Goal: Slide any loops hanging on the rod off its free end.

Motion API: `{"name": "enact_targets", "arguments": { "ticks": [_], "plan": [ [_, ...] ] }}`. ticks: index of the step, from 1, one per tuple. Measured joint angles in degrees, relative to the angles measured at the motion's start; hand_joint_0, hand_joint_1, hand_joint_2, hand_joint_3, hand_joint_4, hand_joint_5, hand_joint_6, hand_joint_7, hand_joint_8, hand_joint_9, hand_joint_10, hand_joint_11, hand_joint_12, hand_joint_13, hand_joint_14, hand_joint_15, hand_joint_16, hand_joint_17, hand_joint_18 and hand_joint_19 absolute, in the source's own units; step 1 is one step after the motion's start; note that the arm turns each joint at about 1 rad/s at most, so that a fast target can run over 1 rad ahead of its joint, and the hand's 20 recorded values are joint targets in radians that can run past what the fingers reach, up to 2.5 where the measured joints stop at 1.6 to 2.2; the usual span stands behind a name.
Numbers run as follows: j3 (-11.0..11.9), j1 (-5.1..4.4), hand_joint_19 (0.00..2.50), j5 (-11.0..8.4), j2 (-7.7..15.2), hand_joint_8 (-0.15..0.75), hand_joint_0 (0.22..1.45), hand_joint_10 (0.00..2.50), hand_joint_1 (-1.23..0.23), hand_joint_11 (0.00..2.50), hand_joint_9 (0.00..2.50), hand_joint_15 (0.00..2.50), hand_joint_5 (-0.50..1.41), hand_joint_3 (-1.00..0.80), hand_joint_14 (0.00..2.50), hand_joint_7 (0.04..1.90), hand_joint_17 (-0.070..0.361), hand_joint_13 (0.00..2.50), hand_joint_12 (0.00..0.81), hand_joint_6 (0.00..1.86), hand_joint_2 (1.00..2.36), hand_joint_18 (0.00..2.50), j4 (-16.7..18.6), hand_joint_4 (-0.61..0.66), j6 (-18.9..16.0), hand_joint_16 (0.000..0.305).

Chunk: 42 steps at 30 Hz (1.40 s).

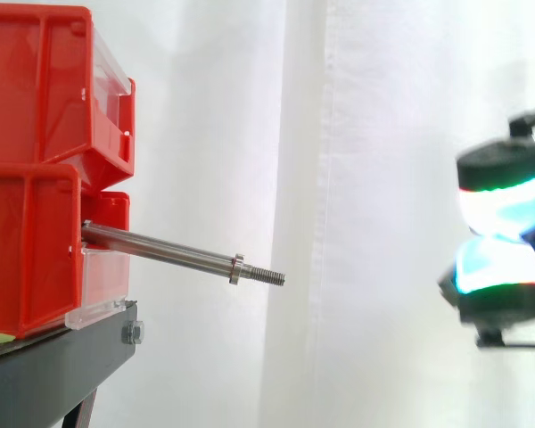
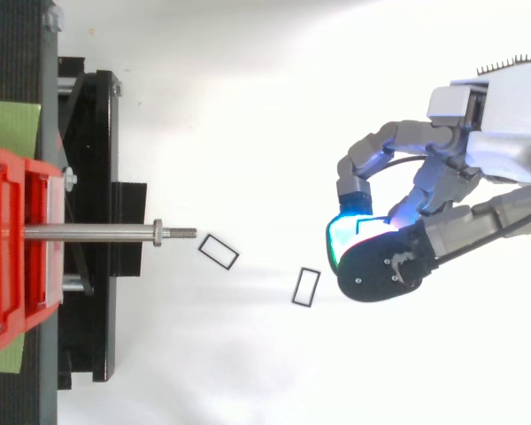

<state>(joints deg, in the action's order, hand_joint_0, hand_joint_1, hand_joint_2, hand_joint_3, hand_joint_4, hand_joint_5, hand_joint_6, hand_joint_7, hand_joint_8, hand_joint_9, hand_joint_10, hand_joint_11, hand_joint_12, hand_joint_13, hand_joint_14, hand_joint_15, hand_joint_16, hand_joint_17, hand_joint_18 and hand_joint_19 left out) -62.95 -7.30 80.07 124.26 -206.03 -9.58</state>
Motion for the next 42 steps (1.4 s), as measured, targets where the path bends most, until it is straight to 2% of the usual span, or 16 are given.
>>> {"name": "enact_targets", "arguments": {
  "ticks": [3, 6, 10, 13, 25, 28, 32, 42],
  "plan": [
    [-2.99, 0.00, 0.37, 0.10, 0.01, 0.331, 0.64, 0.01, -0.86, 0.52, 1.24, 0.23, -0.08, 0.07, 0.01, 1.31, 0.123, 0.90, 0.384, 0.90, 1.02, 0.98, 1.50, -0.16, -0.09, 0.055],
    [-6.32, -0.02, 0.37, 0.12, 0.02, 0.332, 0.64, 0.01, -0.86, 0.52, 1.25, 0.23, -0.08, 0.07, 0.01, 1.31, 0.124, 0.90, 0.387, 0.90, 1.03, 0.98, 4.95, -0.16, 0.04, 0.055],
    [-11.49, -0.06, 0.37, 0.13, -0.01, 0.336, 0.64, 0.01, -0.86, 0.52, 1.25, 0.23, -0.08, 0.07, 0.01, 1.31, 0.124, 0.90, 0.384, 0.90, 1.03, 0.99, 11.09, -0.16, 0.29, 0.055],
    [-13.24, -0.08, 0.38, 0.01, 0.01, 0.339, 0.63, 0.01, -0.86, 0.52, 1.25, 0.23, -0.08, 0.07, 0.01, 1.31, 0.124, 0.90, 0.384, 0.90, 1.05, 0.99, 15.65, -0.16, 0.37, 0.055],
    [-14.01, -0.07, 0.37, 0.00, 0.02, 0.345, 0.62, 0.01, -0.85, 0.52, 1.26, 0.23, -0.08, 0.06, 0.01, 1.31, 0.126, 0.91, 0.391, 0.90, 1.09, 1.00, 33.97, -0.15, 2.92, 0.056],
    [-13.99, -0.08, 0.38, -0.03, 0.02, 0.345, 0.62, 0.01, -0.85, 0.52, 1.26, 0.24, -0.08, 0.06, 0.01, 1.32, 0.126, 0.91, 0.390, 0.90, 1.09, 1.00, 37.38, -0.14, 3.40, 0.056],
    [-13.98, -0.09, 0.37, -0.07, 0.02, 0.344, 0.62, 0.01, -0.85, 0.52, 1.26, 0.23, -0.08, 0.06, 0.01, 1.32, 0.127, 0.91, 0.393, 0.90, 1.08, 1.00, 39.06, -0.14, 3.63, 0.056],
    [-14.00, -0.09, 0.38, -0.09, 0.02, 0.349, 0.61, 0.01, -0.85, 0.52, 1.26, 0.24, -0.08, 0.05, 0.01, 1.34, 0.128, 0.92, 0.397, 0.89, 1.11, 1.01, 39.40, -0.13, 3.69, 0.057]
  ]
}}
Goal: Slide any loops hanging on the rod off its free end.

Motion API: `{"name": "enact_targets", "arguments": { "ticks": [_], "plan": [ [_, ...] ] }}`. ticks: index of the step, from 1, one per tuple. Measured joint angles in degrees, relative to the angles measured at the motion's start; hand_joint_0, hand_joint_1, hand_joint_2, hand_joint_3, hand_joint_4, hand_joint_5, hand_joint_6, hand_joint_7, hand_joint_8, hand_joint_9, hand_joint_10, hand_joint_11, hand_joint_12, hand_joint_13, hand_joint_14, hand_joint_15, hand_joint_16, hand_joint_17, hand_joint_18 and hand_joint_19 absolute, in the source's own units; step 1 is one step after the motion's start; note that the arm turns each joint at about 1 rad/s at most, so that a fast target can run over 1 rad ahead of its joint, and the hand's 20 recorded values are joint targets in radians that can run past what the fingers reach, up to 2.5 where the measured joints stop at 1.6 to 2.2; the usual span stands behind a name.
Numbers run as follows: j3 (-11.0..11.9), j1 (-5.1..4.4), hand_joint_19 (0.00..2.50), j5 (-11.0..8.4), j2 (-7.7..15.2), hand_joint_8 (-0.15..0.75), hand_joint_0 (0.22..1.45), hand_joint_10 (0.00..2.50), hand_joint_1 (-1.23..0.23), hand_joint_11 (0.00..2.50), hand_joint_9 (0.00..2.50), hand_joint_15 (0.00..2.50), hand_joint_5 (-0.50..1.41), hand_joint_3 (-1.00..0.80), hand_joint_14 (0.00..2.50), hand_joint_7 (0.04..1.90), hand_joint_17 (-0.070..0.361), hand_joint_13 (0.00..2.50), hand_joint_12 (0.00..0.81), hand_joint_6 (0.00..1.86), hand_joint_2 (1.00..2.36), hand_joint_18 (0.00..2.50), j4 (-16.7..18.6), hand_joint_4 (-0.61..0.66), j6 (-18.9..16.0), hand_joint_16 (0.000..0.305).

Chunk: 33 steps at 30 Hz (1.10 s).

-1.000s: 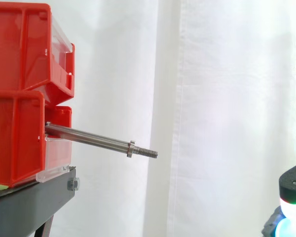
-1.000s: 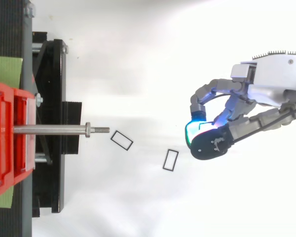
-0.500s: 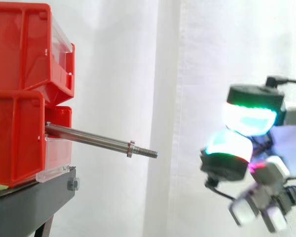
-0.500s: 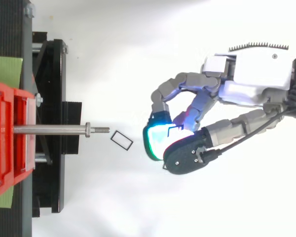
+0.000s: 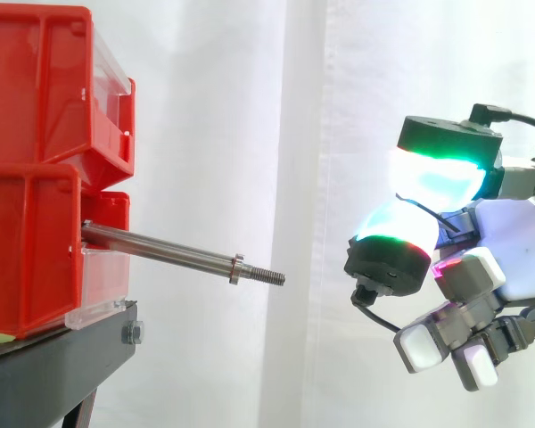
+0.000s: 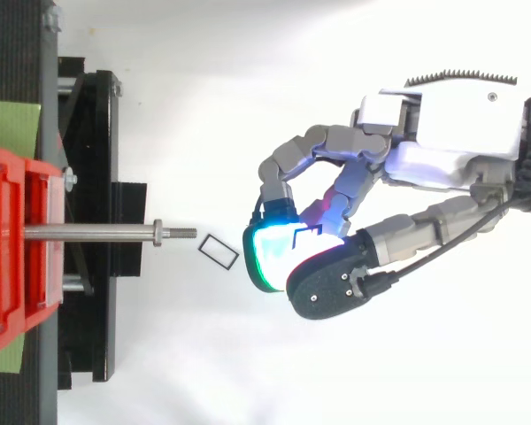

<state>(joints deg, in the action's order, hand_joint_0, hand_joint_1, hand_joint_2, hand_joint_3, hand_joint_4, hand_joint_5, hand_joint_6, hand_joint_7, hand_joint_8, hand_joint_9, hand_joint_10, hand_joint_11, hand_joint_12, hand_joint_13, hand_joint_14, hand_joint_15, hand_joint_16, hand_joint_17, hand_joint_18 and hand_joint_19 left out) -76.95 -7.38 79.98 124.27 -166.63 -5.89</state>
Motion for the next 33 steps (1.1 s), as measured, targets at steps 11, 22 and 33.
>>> {"name": "enact_targets", "arguments": {
  "ticks": [11, 22, 33],
  "plan": [
    [0.01, 0.00, 0.38, 0.00, 0.00, 0.347, 0.62, 0.01, -0.85, 0.52, 1.27, 0.23, -0.08, 0.05, 0.01, 1.34, 0.127, 0.92, 0.395, 0.89, 1.10, 1.02, -0.01, -0.13, 0.00, 0.056],
    [-0.01, 0.00, 0.38, 0.00, 0.00, 0.349, 0.62, 0.01, -0.85, 0.52, 1.27, 0.24, -0.08, 0.05, 0.01, 1.34, 0.127, 0.92, 0.393, 0.89, 1.08, 1.02, -0.01, -0.13, 0.00, 0.056],
    [-0.02, 0.00, 0.37, 0.00, 0.00, 0.357, 0.62, 0.01, -0.85, 0.52, 1.28, 0.24, -0.08, 0.05, 0.01, 1.33, 0.128, 0.92, 0.394, 0.89, 1.09, 1.02, -0.01, -0.12, 0.00, 0.057]
  ]
}}
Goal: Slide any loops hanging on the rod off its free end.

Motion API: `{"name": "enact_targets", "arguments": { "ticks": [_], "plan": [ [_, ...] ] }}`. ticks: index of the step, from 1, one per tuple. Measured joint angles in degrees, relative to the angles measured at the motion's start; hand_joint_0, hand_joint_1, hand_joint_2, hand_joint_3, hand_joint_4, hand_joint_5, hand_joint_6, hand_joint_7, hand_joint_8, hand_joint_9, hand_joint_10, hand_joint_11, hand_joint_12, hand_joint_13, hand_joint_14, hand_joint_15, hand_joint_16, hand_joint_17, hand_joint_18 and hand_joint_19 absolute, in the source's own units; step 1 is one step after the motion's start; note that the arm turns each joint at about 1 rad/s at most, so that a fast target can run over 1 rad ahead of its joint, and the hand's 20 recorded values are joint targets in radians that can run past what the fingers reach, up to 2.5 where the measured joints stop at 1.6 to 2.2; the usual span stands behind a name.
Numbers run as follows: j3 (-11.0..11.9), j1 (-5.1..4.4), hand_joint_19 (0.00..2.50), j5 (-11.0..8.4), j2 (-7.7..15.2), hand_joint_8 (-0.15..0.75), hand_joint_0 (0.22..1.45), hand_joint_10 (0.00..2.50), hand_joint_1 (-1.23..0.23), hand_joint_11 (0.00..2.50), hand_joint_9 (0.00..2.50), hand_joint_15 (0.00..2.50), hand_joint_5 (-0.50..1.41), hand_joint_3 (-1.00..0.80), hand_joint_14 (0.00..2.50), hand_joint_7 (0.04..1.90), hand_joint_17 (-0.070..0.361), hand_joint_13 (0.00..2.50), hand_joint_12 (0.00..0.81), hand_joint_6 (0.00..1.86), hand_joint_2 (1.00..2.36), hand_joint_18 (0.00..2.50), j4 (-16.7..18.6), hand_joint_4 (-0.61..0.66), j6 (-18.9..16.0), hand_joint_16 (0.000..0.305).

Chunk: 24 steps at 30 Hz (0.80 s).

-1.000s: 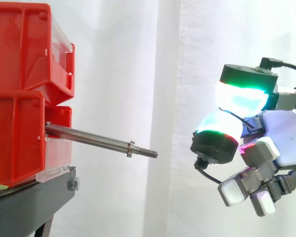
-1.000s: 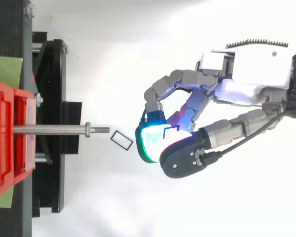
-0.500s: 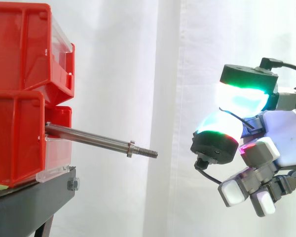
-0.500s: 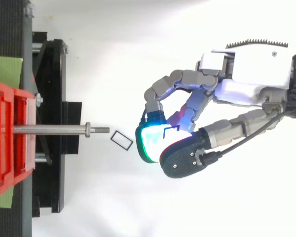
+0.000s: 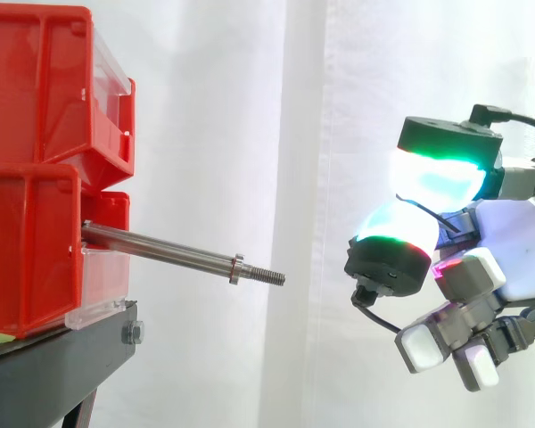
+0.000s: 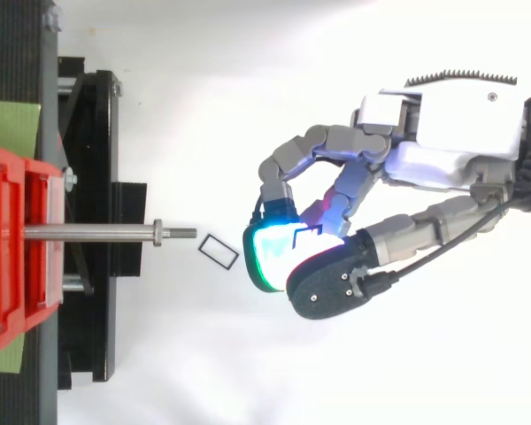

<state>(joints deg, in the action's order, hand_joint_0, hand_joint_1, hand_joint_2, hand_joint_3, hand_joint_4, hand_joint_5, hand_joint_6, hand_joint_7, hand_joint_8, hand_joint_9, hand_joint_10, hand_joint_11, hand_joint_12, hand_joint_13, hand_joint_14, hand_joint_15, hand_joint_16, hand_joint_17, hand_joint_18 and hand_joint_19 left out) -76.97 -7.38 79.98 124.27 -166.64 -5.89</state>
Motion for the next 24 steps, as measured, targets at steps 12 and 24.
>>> {"name": "enact_targets", "arguments": {
  "ticks": [12, 24],
  "plan": [
    [0.03, 0.00, 0.38, 0.00, 0.00, 0.362, 0.60, 0.01, -0.84, 0.52, 1.30, 0.23, -0.08, 0.05, 0.01, 1.34, 0.137, 0.87, 0.417, 0.89, 1.13, 0.97, 0.00, -0.09, 0.00, 0.061],
    [0.01, -0.01, 0.38, 0.00, 0.00, 0.372, 0.58, 0.01, -0.84, 0.53, 1.32, 0.23, -0.07, 0.03, 0.01, 1.34, 0.140, 0.89, 0.425, 0.89, 1.19, 1.00, 0.00, -0.09, 0.00, 0.062]
  ]
}}
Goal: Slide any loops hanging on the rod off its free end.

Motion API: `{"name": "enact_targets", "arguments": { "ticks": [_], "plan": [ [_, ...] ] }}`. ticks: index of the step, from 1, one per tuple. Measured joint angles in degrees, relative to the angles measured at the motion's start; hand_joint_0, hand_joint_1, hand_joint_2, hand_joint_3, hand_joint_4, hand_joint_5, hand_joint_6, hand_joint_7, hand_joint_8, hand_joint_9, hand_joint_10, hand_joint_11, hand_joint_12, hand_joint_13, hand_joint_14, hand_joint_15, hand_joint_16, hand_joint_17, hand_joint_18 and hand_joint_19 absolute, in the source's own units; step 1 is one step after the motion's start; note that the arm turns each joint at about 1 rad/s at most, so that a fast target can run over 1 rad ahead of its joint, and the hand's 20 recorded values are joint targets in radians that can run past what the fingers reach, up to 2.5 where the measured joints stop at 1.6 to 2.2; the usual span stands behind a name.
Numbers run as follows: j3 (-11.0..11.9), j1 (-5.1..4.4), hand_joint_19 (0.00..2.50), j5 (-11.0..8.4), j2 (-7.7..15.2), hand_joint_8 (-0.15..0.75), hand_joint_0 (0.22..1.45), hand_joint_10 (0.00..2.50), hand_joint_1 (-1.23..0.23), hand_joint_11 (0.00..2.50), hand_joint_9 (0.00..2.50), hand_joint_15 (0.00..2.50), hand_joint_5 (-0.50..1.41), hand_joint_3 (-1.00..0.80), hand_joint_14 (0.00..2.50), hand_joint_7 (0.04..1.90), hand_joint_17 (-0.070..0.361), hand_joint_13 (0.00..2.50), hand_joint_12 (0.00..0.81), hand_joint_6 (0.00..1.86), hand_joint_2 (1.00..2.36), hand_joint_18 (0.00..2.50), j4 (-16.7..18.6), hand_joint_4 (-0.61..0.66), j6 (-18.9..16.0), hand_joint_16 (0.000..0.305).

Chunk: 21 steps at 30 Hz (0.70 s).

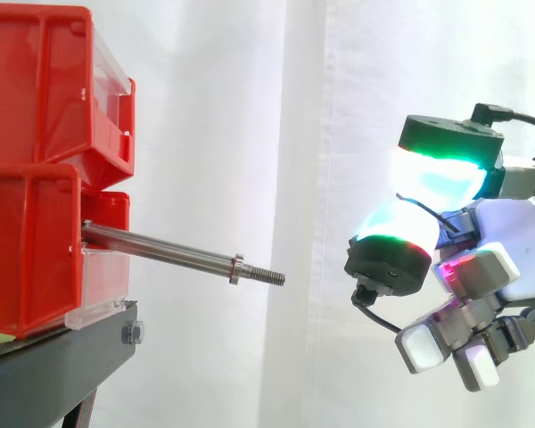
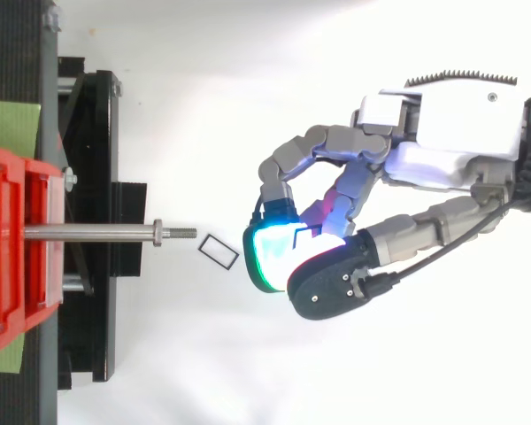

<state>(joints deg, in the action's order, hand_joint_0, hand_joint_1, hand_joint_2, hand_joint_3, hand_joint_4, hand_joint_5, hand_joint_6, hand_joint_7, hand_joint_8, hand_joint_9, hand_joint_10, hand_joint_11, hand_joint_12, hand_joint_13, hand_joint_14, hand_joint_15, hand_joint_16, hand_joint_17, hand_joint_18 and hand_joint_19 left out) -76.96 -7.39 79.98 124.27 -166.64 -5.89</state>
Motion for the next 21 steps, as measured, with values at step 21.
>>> {"name": "enact_targets", "arguments": {
  "ticks": [21],
  "plan": [
    [0.01, 0.01, 0.38, 0.00, 0.01, 0.370, 0.58, 0.01, -0.84, 0.52, 1.32, 0.23, -0.07, 0.02, 0.01, 1.34, 0.141, 0.90, 0.422, 0.89, 1.20, 1.02, 0.00, -0.09, 0.00, 0.063]
  ]
}}
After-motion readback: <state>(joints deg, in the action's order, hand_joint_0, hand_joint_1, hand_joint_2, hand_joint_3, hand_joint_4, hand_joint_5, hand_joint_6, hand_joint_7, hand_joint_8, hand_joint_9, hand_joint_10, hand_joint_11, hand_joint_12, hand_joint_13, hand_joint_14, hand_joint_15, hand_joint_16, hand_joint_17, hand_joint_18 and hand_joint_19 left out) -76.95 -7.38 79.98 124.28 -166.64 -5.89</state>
